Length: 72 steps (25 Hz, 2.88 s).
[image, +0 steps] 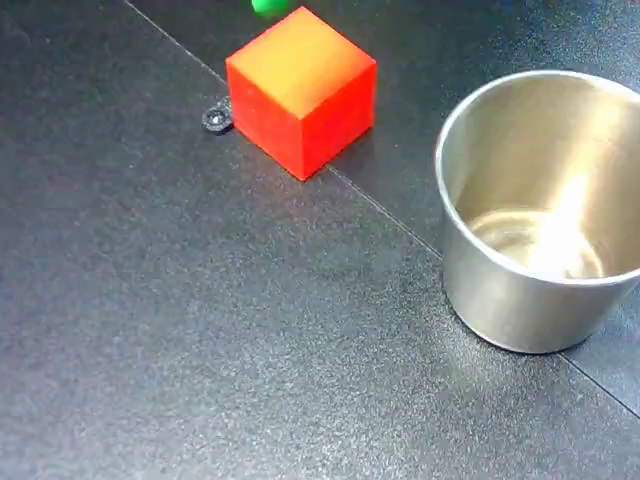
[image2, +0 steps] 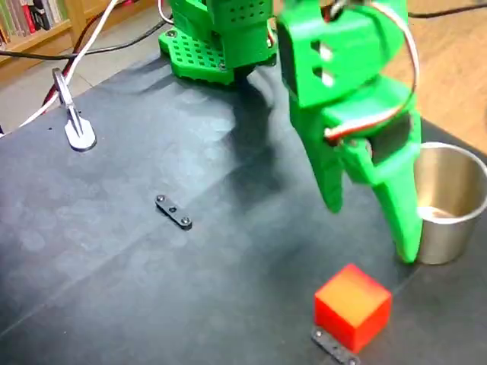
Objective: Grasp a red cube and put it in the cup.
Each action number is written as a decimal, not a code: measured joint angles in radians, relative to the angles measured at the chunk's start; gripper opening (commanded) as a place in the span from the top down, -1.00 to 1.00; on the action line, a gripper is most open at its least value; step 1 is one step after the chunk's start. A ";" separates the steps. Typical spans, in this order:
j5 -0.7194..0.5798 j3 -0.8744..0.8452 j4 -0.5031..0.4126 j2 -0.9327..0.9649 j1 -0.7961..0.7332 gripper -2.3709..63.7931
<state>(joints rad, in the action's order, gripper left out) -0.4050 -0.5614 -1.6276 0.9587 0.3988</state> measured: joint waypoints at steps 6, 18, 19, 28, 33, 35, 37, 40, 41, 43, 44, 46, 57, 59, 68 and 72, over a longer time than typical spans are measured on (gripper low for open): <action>0.000 0.135 0.000 -0.110 0.000 -0.03; -0.015 0.238 0.000 -0.270 0.000 -0.03; -0.015 0.238 0.000 -0.278 0.000 -0.03; -0.015 0.238 0.000 -0.321 0.040 -0.03; -0.015 0.239 0.000 -0.345 0.052 -0.03; -0.015 0.239 0.003 -0.347 0.051 -0.03; -0.015 0.239 0.023 -0.347 0.051 -0.03; -0.015 0.239 0.075 -0.347 0.051 -0.03; -0.015 0.239 0.083 -0.347 0.051 -0.03; -0.015 0.239 0.087 -0.359 0.051 -0.03; -0.015 0.239 0.087 -0.373 0.049 -0.03; -0.015 0.239 0.087 -0.400 0.044 -0.03; -0.015 0.239 0.094 -0.407 0.046 0.28; -0.015 0.239 0.094 -0.407 0.046 0.55; -0.012 0.239 0.094 -0.407 0.046 0.95; -0.012 0.239 0.094 -0.368 0.044 0.95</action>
<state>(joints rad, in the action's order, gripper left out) -0.4172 -0.3221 -1.5340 0.5906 0.4433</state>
